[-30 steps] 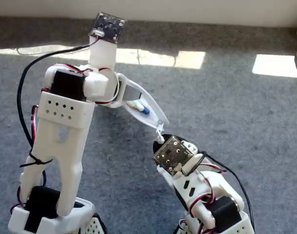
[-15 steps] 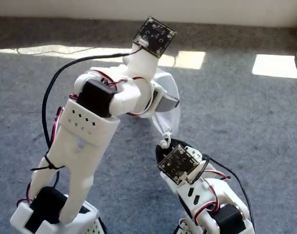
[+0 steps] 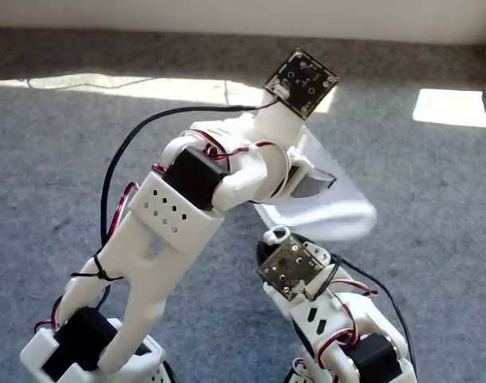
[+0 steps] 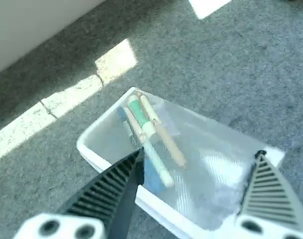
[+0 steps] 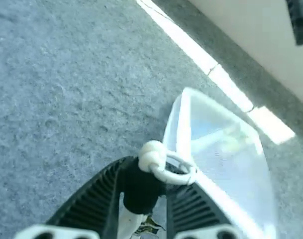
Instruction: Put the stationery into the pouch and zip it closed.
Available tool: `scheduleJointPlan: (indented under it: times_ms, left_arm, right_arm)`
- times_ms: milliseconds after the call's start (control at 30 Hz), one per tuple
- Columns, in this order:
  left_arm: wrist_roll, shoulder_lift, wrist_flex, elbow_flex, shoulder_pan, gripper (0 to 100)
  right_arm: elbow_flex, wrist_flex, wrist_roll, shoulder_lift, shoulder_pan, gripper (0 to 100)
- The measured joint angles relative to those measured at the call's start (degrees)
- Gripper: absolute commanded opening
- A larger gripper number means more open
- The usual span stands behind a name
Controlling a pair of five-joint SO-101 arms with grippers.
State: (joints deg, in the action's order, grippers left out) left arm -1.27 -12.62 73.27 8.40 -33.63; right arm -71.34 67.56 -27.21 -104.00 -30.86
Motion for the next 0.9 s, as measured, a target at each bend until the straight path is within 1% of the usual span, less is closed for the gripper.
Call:
scheduleJointPlan:
  times_ms: [200,333,433,600,733,833,900]
  left_arm:
    - [0.0,0.0,-0.1,1.1,0.3,32]
    - [0.0,0.0,0.1,3.9,3.3,32]
    - [0.1,0.0,2.5,7.0,6.2,32]
    - [6.3,0.0,9.1,11.1,9.2,32]
    - [11.1,0.0,13.2,11.6,12.5,32]
    - [16.4,0.0,16.1,11.6,14.5,32]
    - [20.2,0.0,18.5,11.6,14.9,32]
  right_arm:
    - [0.0,-0.1,0.0,-0.3,0.2,0.6]
    - [0.0,-0.1,0.0,-0.3,0.3,0.6]
    - [0.0,-0.1,0.0,-0.3,0.3,0.6]
    - [0.0,-0.1,0.0,-0.3,0.3,0.6]
    - [0.0,-0.1,0.0,-0.3,0.3,0.6]
    - [0.0,-0.1,0.0,-0.3,0.3,0.6]
    - [0.0,-0.1,0.0,-0.3,1.8,0.6]
